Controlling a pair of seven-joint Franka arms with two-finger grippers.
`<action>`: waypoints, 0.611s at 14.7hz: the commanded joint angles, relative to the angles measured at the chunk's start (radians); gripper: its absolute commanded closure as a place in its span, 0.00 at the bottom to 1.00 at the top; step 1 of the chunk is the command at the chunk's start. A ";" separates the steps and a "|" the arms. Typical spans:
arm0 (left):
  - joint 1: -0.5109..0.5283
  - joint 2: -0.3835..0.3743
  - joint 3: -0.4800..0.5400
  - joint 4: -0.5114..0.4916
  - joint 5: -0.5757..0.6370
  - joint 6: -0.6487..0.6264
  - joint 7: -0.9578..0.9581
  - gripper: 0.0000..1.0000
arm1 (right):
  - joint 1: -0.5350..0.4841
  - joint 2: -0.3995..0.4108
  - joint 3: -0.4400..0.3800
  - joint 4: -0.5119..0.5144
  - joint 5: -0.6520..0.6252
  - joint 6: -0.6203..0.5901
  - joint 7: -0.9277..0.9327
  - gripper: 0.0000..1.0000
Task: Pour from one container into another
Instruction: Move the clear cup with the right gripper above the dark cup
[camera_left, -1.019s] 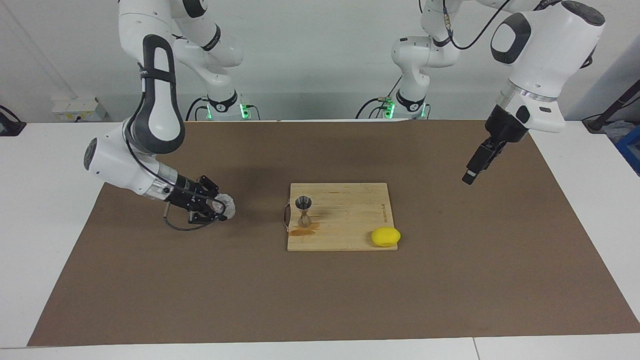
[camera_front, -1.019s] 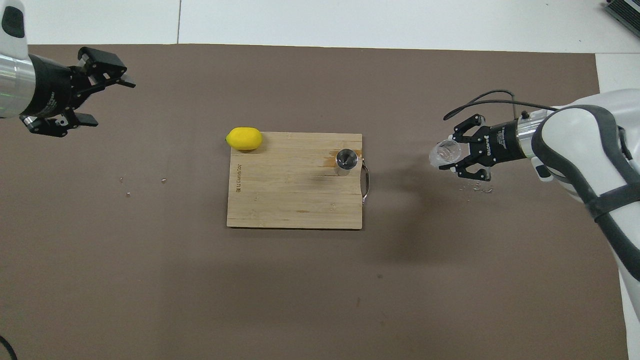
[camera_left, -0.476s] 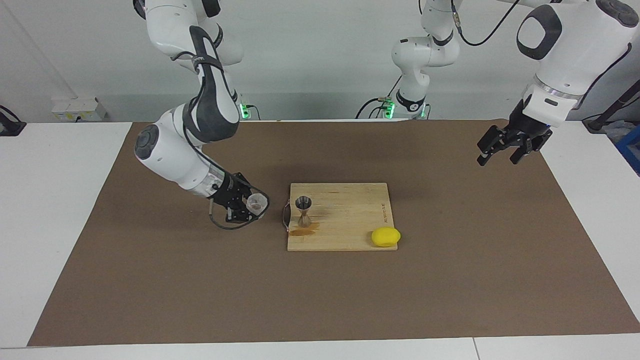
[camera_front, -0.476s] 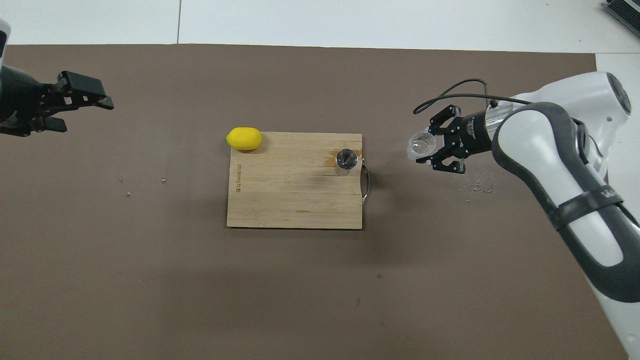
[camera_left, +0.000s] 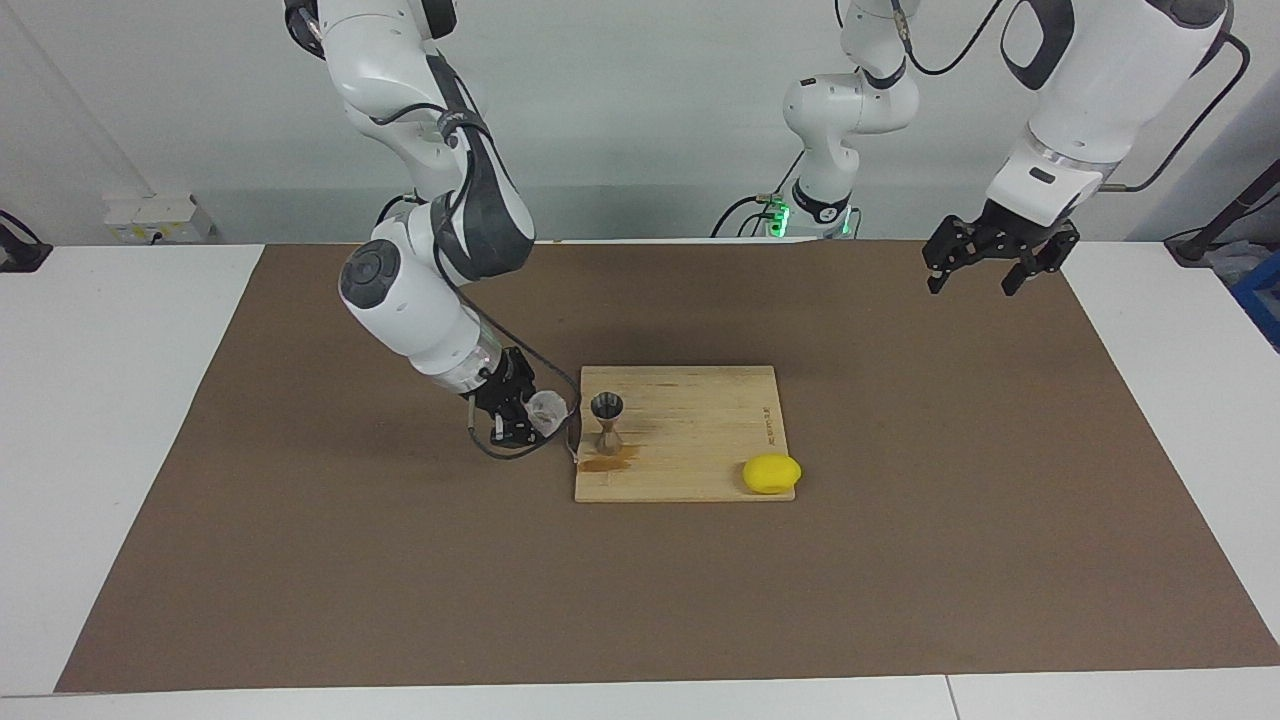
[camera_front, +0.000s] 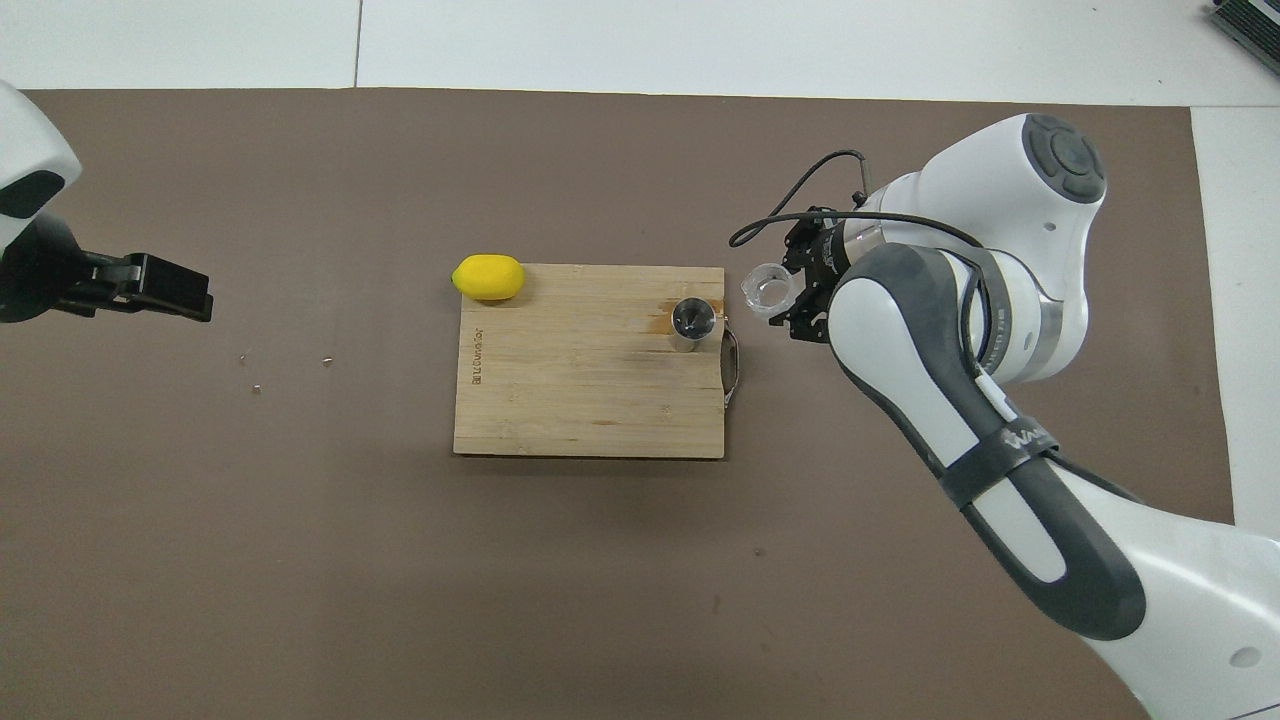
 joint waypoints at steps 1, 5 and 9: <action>0.026 -0.045 -0.014 -0.029 0.017 -0.020 0.007 0.00 | 0.015 0.033 -0.001 0.070 -0.073 -0.013 0.043 1.00; 0.026 -0.063 -0.014 -0.028 0.017 -0.043 0.007 0.00 | 0.064 0.034 -0.001 0.081 -0.185 -0.022 0.060 1.00; 0.028 -0.087 -0.014 -0.052 0.017 -0.046 0.009 0.00 | 0.096 0.033 -0.001 0.082 -0.260 -0.033 0.077 1.00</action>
